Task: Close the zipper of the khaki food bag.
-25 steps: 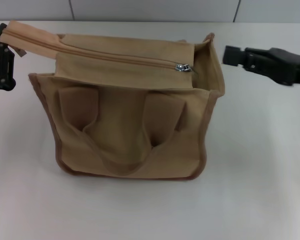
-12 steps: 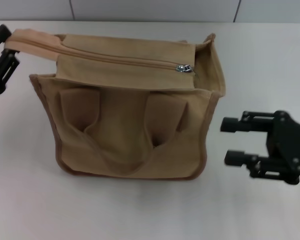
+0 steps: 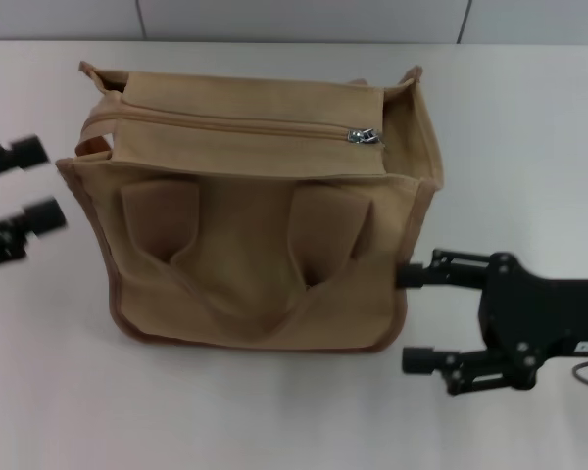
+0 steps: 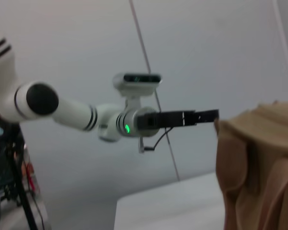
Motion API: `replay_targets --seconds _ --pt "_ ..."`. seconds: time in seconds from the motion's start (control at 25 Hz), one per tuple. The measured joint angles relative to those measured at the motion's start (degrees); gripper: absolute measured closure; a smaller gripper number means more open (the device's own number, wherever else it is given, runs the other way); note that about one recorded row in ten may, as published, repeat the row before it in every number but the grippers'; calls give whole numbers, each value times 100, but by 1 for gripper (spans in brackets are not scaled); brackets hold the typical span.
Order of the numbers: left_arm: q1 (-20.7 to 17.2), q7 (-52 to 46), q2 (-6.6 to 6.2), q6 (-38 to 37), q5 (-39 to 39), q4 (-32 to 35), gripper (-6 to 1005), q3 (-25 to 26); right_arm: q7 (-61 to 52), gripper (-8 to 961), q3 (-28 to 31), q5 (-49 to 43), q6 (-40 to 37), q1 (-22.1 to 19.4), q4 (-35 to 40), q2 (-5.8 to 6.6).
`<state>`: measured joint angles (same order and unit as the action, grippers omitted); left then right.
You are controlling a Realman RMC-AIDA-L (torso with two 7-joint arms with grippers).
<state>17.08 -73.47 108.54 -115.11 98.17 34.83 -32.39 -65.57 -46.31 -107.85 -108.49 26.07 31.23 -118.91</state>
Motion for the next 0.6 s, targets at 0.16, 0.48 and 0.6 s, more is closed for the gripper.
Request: replay_targets --seconds 0.16,0.48,0.6 --pt "35 -11 80 -4 -1 2 205 -441 142 122 -302 -3 237 69 -128 -8" --pt "183 832 399 64 182 -370 156 -1745 716 122 -467 -8 544 199 -585 -33" --pt "150 1256 486 93 219 -550 157 -1712 889 123 -467 -6 737 261 -789 -35"
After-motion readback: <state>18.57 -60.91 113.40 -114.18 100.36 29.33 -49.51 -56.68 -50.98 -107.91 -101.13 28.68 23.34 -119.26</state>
